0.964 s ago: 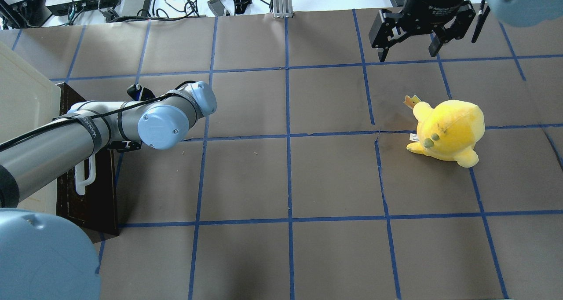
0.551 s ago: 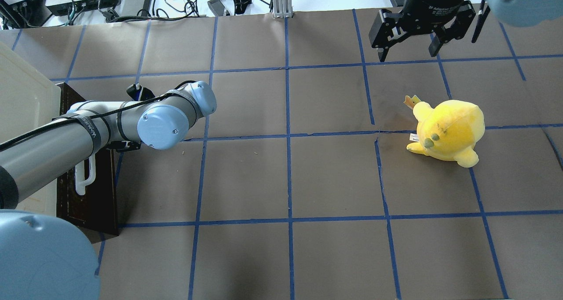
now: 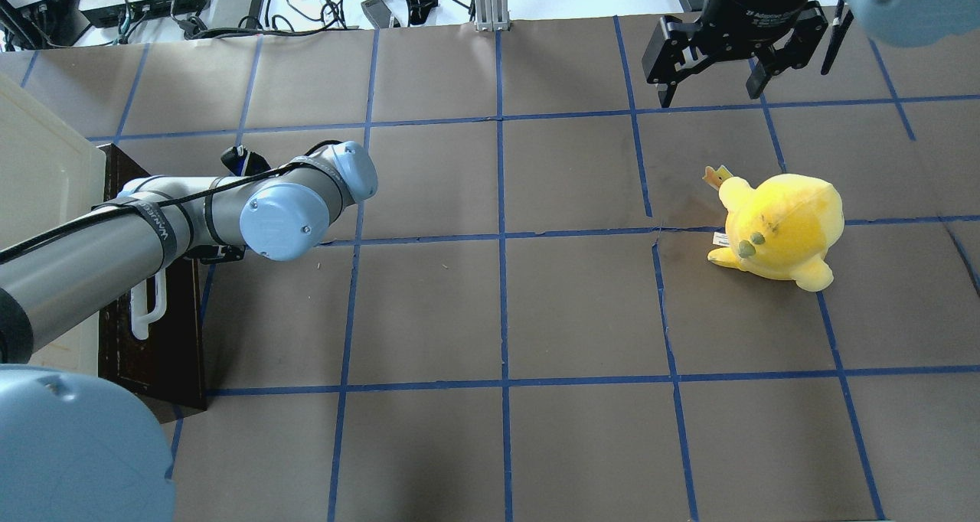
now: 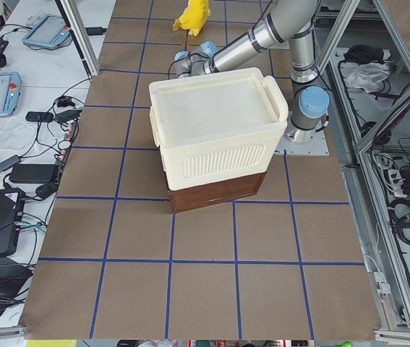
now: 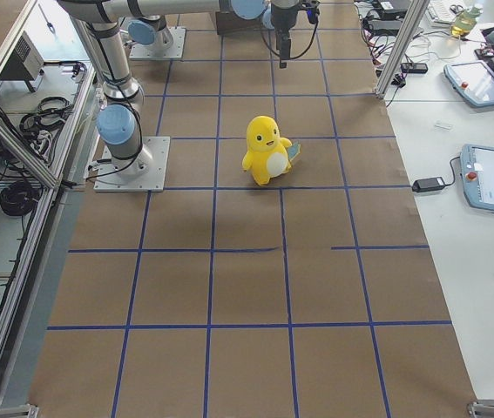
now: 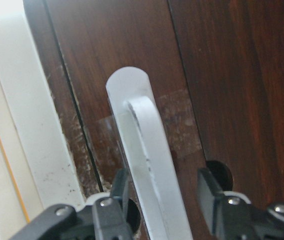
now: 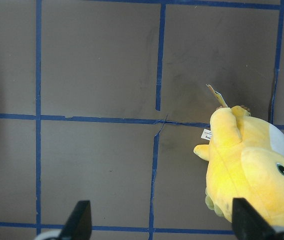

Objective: Pull drawer sideways
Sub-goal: 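Close the left gripper on the white drawer handle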

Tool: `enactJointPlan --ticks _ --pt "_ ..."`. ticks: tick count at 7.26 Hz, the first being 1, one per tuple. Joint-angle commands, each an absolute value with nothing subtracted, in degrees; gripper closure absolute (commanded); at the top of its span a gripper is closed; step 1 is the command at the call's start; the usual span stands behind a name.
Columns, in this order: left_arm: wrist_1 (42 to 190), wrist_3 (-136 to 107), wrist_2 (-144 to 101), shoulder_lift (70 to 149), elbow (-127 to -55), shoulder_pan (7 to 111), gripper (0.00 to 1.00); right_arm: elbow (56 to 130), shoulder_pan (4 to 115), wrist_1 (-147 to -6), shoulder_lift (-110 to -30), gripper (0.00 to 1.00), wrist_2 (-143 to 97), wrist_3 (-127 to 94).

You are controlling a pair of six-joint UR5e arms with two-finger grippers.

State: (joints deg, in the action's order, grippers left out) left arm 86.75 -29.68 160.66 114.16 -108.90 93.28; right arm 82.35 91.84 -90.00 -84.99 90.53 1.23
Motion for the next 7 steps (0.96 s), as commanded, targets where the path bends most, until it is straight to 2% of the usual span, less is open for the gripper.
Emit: enactJointPlan --ticks 1,5,7 --pt "86.66 -29.79 160.58 114.17 -108.9 93.43 0.48 82.35 91.85 -90.0 -84.99 0.0 90.53 1.23" --pt "86.4 -29.88 160.4 114.35 -108.9 93.43 0.51 82.35 91.85 -90.0 -84.99 0.0 90.53 1.23" --pt "86.31 -29.88 160.4 114.26 -108.9 93.43 0.59 82.35 91.85 -90.0 -84.99 0.0 90.53 1.23"
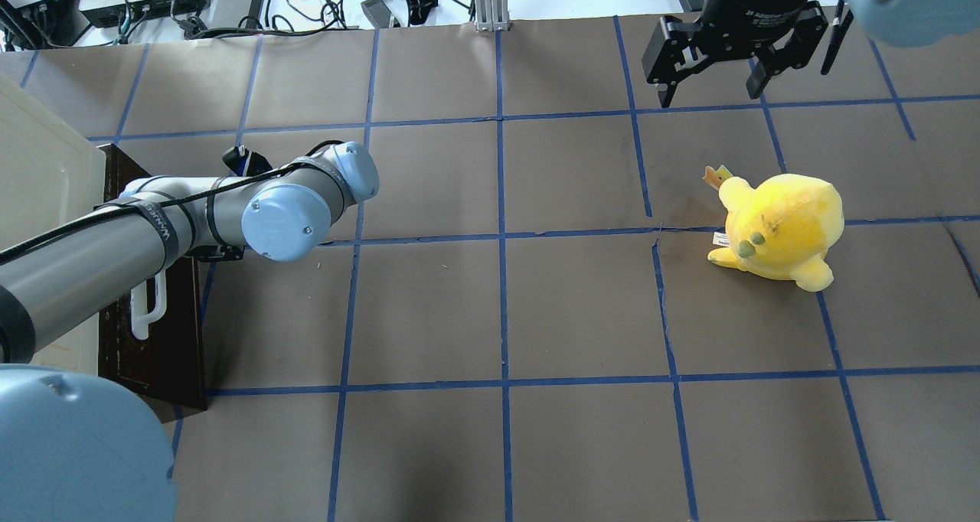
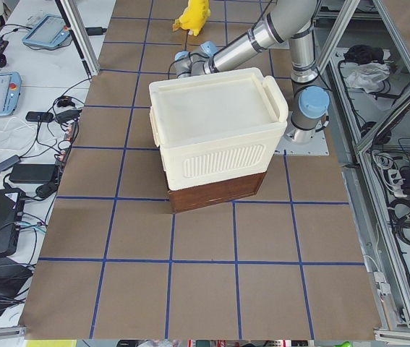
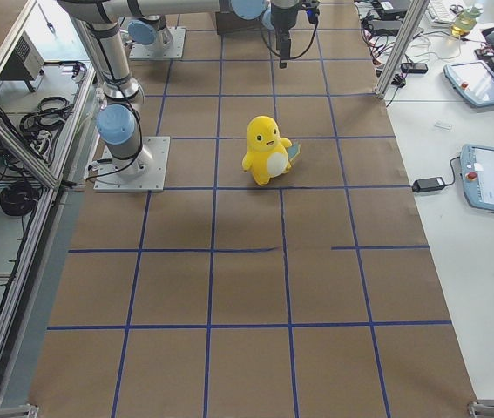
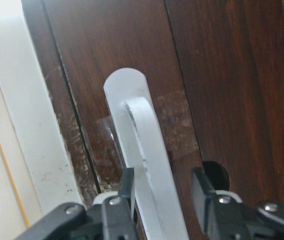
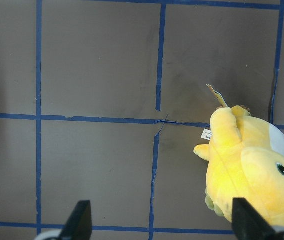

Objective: Pull drawer sideways
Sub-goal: 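Close the left gripper on the white drawer handle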

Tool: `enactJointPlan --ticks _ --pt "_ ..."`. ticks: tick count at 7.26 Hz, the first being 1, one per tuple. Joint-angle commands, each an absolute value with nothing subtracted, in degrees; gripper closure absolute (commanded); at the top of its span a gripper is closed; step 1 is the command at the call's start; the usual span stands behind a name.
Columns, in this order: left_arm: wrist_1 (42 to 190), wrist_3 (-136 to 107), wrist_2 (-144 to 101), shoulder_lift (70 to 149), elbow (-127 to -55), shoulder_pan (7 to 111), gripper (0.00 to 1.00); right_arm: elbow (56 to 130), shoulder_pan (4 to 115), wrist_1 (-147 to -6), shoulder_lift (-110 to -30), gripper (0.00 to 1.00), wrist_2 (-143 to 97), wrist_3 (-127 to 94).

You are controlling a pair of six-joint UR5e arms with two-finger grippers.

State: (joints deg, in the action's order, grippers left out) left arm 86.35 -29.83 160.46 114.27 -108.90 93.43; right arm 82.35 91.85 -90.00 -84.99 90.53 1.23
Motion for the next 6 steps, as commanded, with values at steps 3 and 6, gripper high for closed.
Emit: enactJointPlan --ticks 3,6 --pt "86.31 -29.88 160.49 114.26 -108.9 93.43 0.59 82.35 91.85 -90.0 -84.99 0.0 90.53 1.23" --pt "86.31 -29.88 160.49 114.35 -108.9 93.43 0.62 82.35 91.85 -90.0 -84.99 0.0 90.53 1.32"
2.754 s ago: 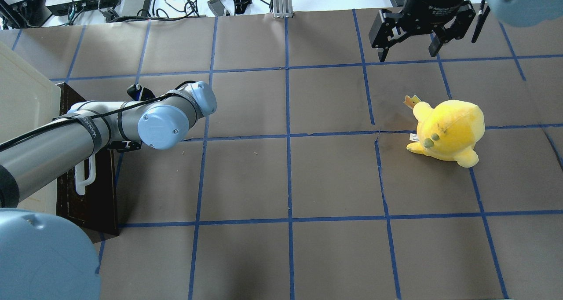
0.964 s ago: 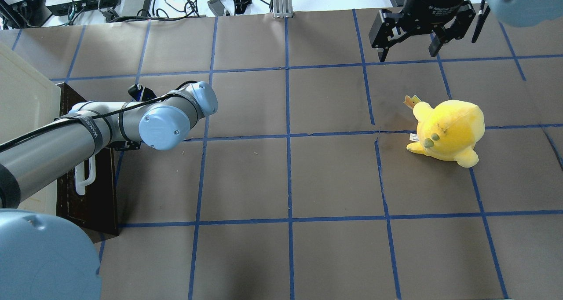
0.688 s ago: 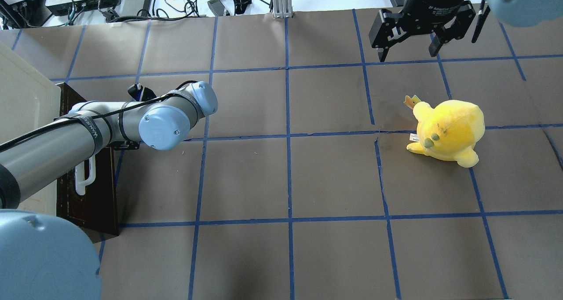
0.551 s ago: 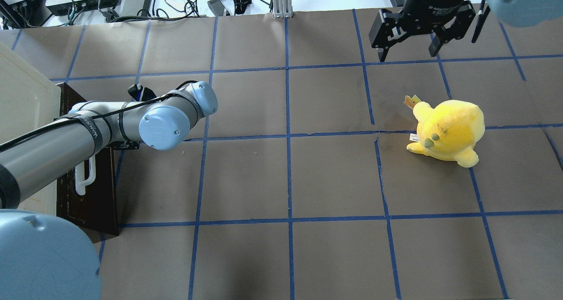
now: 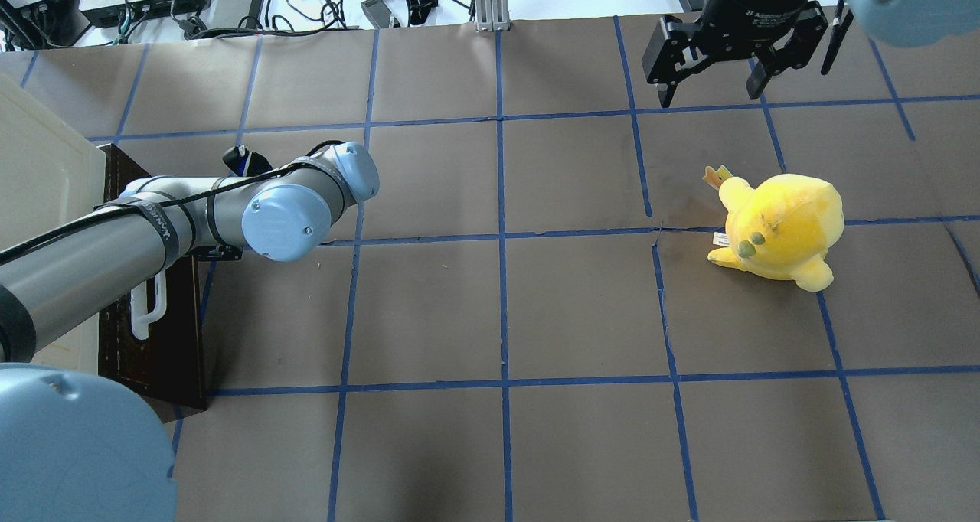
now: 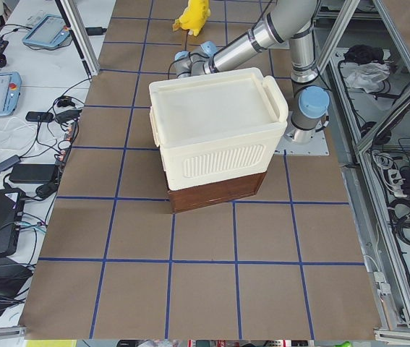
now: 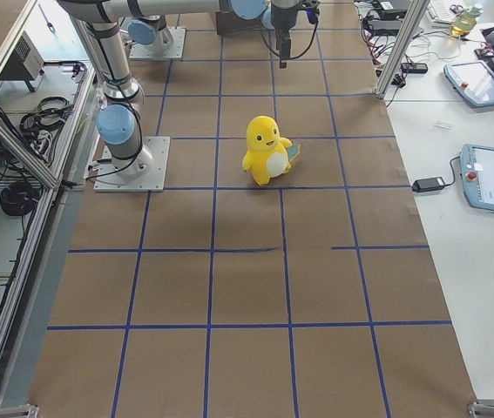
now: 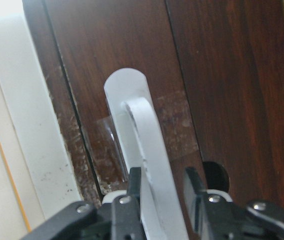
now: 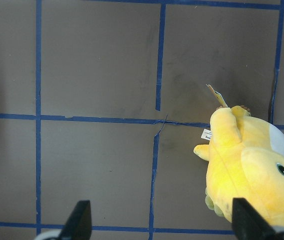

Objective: Pull drawer sideways
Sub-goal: 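Close the left gripper on the white drawer handle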

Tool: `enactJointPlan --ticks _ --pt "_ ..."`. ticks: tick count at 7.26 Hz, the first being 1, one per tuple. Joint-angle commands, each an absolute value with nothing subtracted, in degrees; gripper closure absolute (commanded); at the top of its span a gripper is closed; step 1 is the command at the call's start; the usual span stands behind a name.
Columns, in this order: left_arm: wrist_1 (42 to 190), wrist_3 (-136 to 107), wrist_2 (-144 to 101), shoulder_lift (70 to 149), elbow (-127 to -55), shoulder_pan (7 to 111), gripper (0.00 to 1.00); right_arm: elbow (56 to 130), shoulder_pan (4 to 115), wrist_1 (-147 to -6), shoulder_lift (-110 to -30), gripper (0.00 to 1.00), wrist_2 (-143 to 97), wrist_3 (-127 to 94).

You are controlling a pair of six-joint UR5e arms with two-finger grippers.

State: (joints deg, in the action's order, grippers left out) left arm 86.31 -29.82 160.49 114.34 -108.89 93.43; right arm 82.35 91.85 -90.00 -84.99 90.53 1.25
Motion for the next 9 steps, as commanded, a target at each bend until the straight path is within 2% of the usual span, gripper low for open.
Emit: enactJointPlan --ticks 1,9 --pt "86.31 -29.88 160.49 114.35 -108.81 93.43 0.66 82.35 91.85 -90.0 -84.99 0.0 90.53 1.23" --pt "86.31 -29.53 159.17 114.79 -107.4 94.39 0.73 82.35 91.85 -90.0 -84.99 0.0 90.53 1.23"
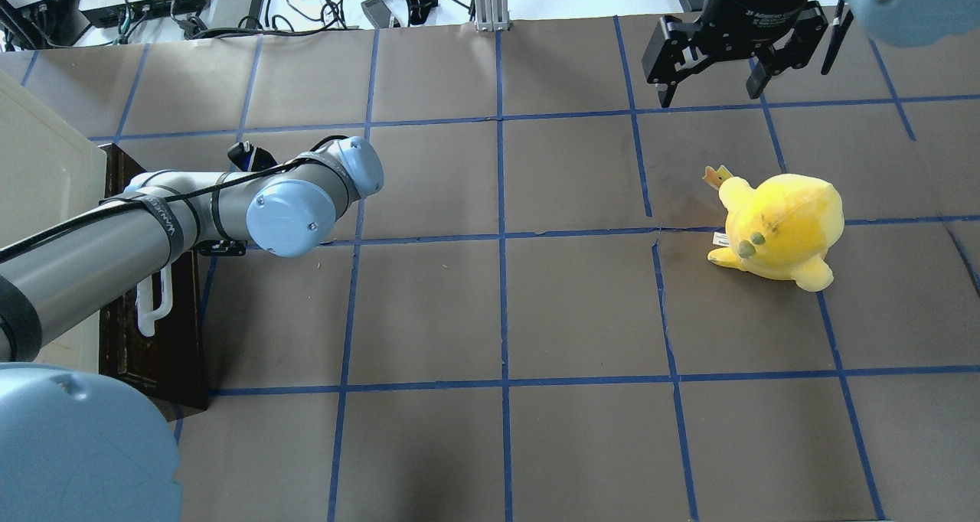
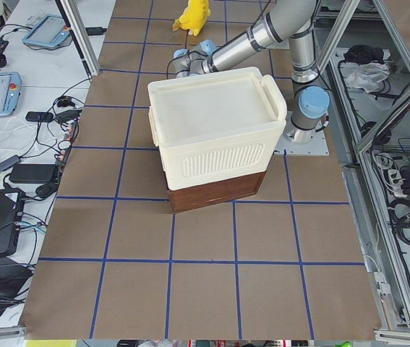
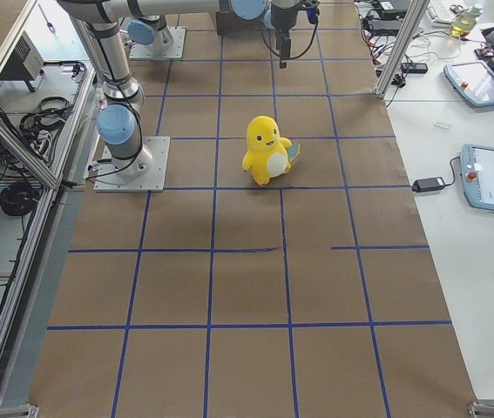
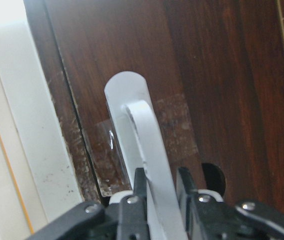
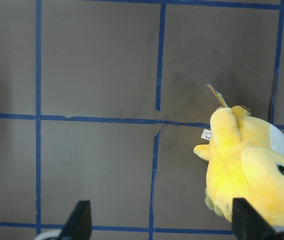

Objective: Pull drawer sideways
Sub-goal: 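Pull the drawer handle with the left gripper away from the bin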

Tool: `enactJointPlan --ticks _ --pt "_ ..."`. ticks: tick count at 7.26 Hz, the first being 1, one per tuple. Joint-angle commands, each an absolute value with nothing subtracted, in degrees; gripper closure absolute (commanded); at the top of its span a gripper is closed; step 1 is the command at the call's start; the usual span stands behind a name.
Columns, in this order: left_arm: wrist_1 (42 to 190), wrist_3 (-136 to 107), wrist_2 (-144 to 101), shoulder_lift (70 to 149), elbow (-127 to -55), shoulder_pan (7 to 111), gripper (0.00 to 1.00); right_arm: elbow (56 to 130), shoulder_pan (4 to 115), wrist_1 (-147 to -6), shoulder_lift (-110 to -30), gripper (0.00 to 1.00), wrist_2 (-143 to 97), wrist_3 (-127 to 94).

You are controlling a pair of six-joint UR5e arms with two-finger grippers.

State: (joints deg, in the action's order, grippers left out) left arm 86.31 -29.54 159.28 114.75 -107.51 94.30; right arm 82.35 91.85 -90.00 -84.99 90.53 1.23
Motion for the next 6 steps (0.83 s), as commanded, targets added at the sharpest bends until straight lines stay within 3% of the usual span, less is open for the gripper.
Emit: enactJointPlan --ticks 1,6 --pt "86.31 -29.53 159.26 114.87 -107.4 94.74 0.73 82.35 91.85 -90.0 -84.99 0.0 90.53 1.32" --pt "86.4 -29.36 158.56 115.22 -105.66 96.14 0.73 82.35 91.85 -90.0 -84.99 0.0 90.53 1.23"
